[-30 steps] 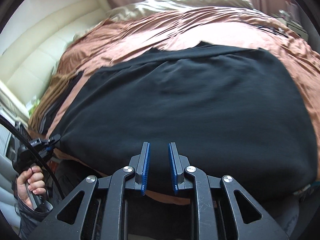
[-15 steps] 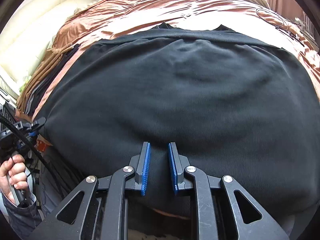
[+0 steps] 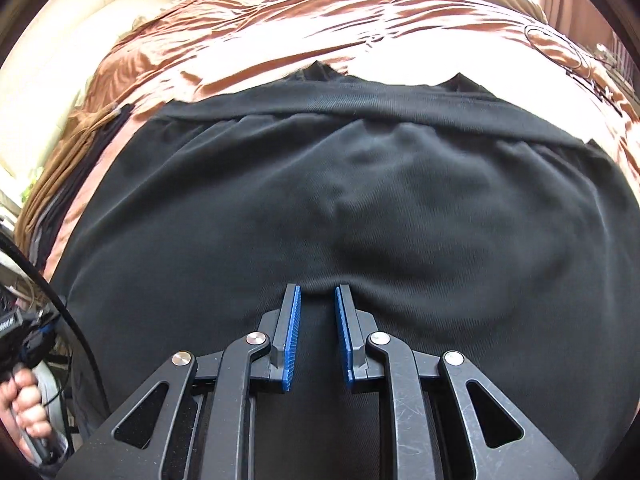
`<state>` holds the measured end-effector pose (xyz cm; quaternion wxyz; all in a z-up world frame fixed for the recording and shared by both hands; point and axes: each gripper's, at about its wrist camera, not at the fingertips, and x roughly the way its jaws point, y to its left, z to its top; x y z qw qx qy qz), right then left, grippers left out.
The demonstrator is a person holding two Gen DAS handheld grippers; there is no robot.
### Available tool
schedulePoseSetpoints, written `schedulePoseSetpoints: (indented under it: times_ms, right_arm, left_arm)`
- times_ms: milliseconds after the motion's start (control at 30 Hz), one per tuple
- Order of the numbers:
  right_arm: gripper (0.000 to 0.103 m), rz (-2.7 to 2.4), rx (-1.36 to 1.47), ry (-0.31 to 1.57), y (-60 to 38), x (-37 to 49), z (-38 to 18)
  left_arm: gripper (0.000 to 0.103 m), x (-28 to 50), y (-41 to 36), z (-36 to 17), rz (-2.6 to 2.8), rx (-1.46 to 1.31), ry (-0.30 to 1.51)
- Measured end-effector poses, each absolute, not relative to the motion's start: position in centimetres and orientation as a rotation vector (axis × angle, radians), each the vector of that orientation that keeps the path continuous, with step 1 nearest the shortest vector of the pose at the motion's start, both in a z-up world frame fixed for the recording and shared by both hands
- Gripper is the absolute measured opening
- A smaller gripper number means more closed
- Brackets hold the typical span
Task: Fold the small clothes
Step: 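Hold the bundle edge with the left gripper while the right gripper grasps the ribbed hem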
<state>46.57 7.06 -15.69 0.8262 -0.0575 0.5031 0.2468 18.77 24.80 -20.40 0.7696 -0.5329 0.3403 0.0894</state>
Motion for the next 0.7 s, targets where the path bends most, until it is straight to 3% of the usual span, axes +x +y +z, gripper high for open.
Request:
schedulePoseSetpoints:
  times_ms: [700]
  right_arm:
    - [0.015,0.396,-0.153,1.137,11.8,57.8,-17.6]
  left_arm:
    - [0.018,18.2,24.6,-20.7,0.209,-1.201,0.726]
